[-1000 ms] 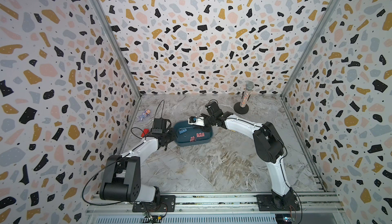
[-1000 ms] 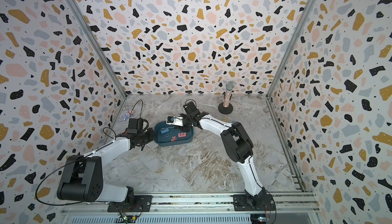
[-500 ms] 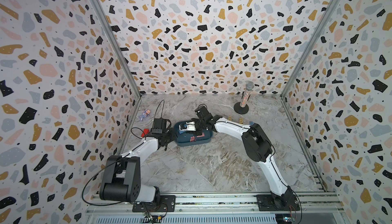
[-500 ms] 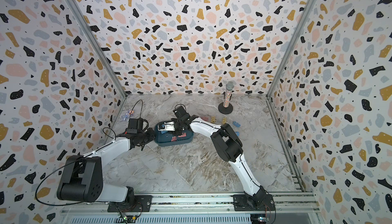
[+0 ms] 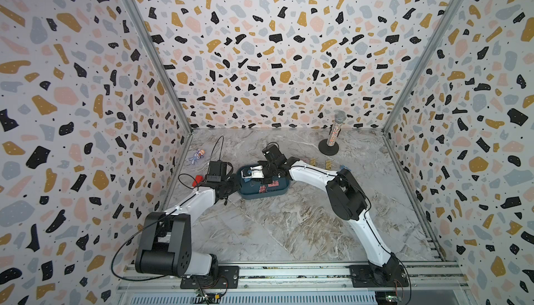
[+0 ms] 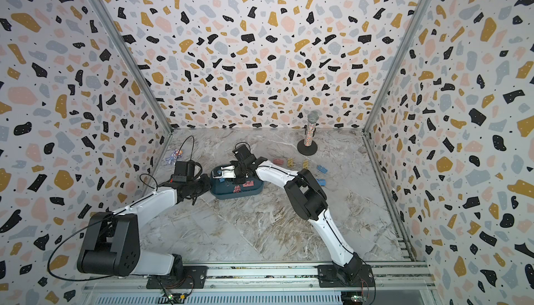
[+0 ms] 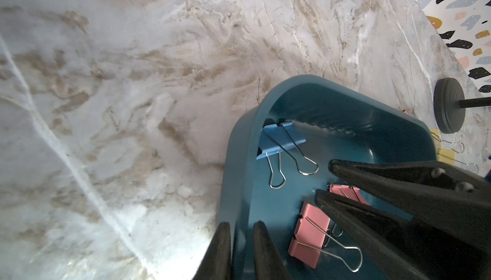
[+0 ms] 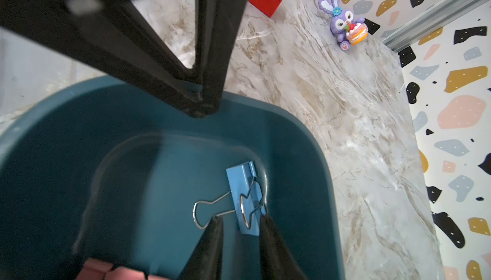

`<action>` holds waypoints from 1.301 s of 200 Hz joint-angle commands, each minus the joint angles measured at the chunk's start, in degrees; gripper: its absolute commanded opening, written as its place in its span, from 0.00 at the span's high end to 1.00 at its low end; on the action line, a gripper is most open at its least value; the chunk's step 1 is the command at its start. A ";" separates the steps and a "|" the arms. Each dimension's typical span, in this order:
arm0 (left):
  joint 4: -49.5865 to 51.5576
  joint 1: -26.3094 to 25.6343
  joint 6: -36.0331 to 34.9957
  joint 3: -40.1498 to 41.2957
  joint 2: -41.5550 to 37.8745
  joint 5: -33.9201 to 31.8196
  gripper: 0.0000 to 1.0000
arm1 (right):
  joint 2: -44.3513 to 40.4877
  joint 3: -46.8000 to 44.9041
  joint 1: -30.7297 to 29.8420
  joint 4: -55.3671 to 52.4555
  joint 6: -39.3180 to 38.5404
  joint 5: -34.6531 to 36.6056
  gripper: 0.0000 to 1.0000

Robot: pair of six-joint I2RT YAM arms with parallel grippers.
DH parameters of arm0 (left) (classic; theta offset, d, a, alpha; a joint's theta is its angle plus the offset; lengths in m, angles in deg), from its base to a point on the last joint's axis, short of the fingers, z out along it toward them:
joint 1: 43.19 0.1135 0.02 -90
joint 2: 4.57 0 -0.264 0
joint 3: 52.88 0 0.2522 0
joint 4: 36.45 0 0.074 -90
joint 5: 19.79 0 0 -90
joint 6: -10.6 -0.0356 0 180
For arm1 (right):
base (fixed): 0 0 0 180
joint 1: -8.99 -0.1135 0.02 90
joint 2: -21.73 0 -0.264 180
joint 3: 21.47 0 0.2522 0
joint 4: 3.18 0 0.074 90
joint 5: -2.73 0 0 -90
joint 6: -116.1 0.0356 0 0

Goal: Take out the binder clips from the storage box
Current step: Pick up the binder clip from the storage box.

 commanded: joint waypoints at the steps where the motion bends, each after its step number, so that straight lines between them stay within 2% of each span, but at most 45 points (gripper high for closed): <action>1: -0.90 0.14 -0.13 0.53 -1.75 -0.02 0.80 | 0.81 2.81 -0.38 -0.89 -0.55 0.41 0.71; 120: -0.81 0.14 -0.32 0.68 -1.93 -0.10 0.80 | 3.02 4.27 -0.79 1.21 -0.11 1.46 0.78; 149: -0.81 0.14 -0.32 0.64 -1.89 -0.02 0.80 | 3.60 4.83 -0.92 1.32 -0.02 1.35 0.83; 187: -0.72 0.14 -0.48 0.70 -2.13 -0.37 0.80 | 3.70 5.04 -0.98 1.05 -0.11 0.86 1.00; 260: -0.38 0.13 -0.68 0.59 -2.09 -0.63 0.80 | -2.10 0.15 -0.89 2.50 -2.13 4.33 1.00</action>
